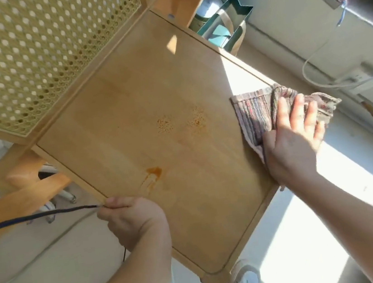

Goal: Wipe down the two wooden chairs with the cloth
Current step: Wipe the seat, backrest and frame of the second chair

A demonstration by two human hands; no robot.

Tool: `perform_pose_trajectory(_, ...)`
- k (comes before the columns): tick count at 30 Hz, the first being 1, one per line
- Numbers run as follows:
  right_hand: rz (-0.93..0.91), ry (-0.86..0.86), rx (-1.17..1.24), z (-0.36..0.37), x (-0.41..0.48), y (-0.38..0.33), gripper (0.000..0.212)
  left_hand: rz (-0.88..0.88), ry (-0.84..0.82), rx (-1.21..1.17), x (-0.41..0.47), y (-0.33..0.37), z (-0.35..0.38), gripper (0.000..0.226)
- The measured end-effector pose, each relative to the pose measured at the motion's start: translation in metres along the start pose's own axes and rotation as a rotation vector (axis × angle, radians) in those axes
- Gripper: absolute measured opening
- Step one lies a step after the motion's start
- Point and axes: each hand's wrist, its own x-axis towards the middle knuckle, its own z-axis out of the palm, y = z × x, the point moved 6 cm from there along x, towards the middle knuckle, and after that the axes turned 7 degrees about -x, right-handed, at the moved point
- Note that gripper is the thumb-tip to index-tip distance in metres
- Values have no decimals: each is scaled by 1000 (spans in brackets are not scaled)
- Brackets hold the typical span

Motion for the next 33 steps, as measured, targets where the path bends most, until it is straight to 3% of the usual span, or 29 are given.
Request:
perform_pose_trajectory(2,-159,59,-22,10,-37,-38,72,11,13,19,1,0,1,44)
perform_pose_trajectory(4,-460,19,-89,21,-84,-67,70,16,10,23,0,0,1,43)
perform_pose_trajectory(6,-735,-22,-175,23,-88,-62,66,6,4,23,-2,1,-2,43)
perform_pose_trajectory(7,-784,-27,-197,19,-71,-47,65,2,-3,28,-3,2,-2,43)
perform_pose_trajectory(9,-665,-14,-222,8,-24,-16,64,0,-21,37,-5,4,-1,43)
perform_pose_trajectory(11,-418,2,-178,-4,19,-6,63,-5,-36,36,-5,2,1,42)
perform_pose_trajectory(15,-169,12,-39,-4,32,-51,62,-28,-63,7,-3,1,5,41)
perform_pose_trajectory(17,-269,12,-41,4,-3,-79,62,-40,-75,14,-2,2,4,41)
perform_pose_trajectory(21,-641,-25,-68,33,-127,-118,66,-68,-90,9,0,1,2,38)
perform_pose_trajectory(25,-900,-43,-182,32,-104,-98,62,-51,-90,6,2,1,3,36)
perform_pose_trajectory(27,-768,-4,-195,16,-51,-79,60,-45,-88,0,2,0,5,37)
perform_pose_trajectory(30,-250,39,-54,3,-5,-74,60,-53,-80,-2,4,-3,6,36)
perform_pose_trajectory(31,-175,46,-24,6,-14,-87,61,-50,-93,-9,4,-2,6,36)
perform_pose_trajectory(33,-298,54,-36,15,-55,-128,62,-56,-118,-18,6,-4,7,34)
